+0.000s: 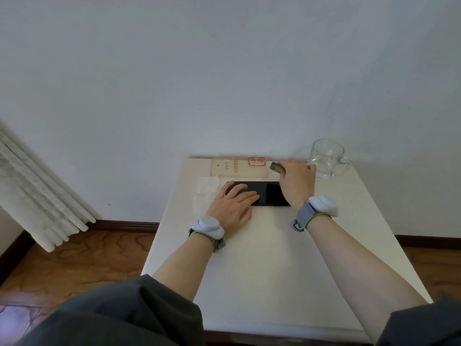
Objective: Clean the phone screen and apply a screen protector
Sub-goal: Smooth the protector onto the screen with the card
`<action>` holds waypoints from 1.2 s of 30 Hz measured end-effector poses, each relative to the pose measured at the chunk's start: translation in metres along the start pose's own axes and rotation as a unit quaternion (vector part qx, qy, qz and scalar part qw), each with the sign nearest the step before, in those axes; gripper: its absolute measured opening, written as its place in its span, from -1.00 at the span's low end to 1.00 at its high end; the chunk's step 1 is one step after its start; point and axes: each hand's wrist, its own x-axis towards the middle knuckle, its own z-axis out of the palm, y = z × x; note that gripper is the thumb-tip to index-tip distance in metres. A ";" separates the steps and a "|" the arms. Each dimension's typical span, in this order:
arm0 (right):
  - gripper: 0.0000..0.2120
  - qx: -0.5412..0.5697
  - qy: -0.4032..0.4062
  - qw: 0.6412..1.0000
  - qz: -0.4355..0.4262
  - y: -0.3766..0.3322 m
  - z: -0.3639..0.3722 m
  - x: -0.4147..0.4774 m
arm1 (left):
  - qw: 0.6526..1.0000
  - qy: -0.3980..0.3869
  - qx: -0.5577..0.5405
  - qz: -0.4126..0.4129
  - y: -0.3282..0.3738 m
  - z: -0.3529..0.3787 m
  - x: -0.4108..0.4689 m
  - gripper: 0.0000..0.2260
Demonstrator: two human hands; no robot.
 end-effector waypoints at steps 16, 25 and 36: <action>-0.53 0.149 -0.073 0.967 0.194 0.039 0.009 -0.020 | 0.996 -0.037 0.057 -0.056 0.000 -0.001 0.000 -0.49; -0.59 0.051 -0.101 0.985 0.129 0.042 0.016 -0.025 | 0.997 -0.018 0.048 -0.059 0.001 0.000 0.000 -0.51; -0.63 0.058 -0.074 0.990 0.102 0.032 0.015 -0.025 | 0.992 0.017 0.037 -0.119 0.003 -0.004 -0.003 -0.50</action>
